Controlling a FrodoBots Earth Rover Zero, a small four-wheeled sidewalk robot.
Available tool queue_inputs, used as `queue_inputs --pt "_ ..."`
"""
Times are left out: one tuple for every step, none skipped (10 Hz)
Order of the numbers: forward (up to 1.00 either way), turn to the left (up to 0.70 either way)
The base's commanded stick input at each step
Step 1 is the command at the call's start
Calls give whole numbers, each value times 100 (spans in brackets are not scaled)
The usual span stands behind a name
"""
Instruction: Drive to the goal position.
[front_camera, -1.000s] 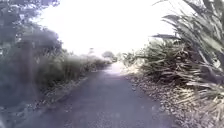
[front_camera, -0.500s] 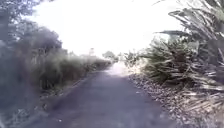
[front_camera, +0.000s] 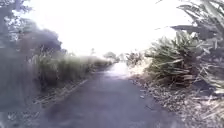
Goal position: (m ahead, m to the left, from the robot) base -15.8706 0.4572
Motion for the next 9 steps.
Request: queue_inputs --pt "45 0" --pt "45 0" --pt "45 0" --pt "45 0" --pt "45 0" --pt "45 0" --pt "45 0" --pt "45 0" --pt "45 0"
